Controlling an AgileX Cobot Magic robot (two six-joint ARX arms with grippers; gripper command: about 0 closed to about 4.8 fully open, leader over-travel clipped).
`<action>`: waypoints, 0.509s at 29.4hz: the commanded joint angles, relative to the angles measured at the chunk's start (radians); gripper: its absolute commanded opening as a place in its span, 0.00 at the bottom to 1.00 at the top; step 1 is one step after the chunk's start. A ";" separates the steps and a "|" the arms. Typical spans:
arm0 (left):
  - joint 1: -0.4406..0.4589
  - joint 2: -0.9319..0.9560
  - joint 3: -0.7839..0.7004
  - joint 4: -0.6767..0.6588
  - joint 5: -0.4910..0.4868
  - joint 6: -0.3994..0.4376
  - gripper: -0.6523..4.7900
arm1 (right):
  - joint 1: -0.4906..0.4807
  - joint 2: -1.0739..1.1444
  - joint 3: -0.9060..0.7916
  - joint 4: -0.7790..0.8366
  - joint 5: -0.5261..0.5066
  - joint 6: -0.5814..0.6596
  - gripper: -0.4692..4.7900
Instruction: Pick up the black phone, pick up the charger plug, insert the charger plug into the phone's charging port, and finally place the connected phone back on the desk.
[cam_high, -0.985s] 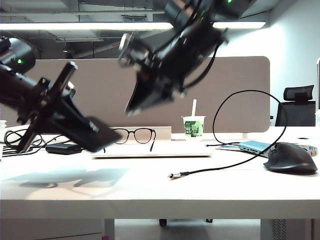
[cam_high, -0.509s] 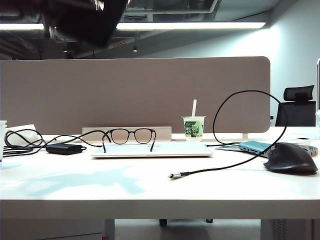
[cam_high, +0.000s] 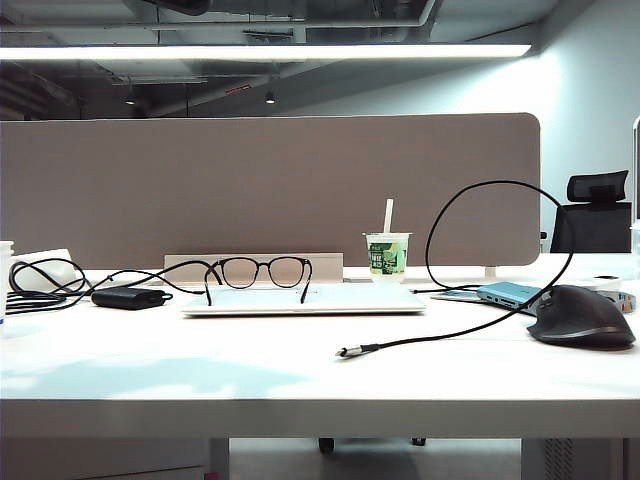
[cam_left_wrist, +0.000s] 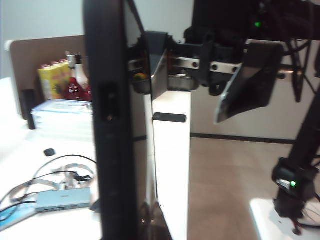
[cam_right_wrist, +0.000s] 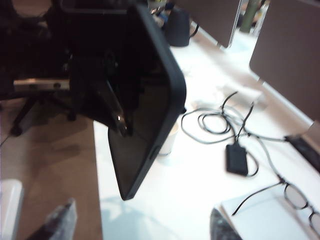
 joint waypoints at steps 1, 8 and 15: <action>-0.057 -0.005 0.003 -0.119 0.021 0.146 0.11 | 0.000 -0.005 0.002 -0.021 -0.031 -0.006 0.85; -0.182 -0.003 0.003 -0.354 -0.055 0.388 0.11 | 0.000 -0.005 0.002 -0.047 -0.085 -0.006 0.91; -0.197 -0.001 0.003 -0.386 -0.073 0.421 0.11 | 0.003 0.013 0.002 -0.079 -0.159 -0.005 0.91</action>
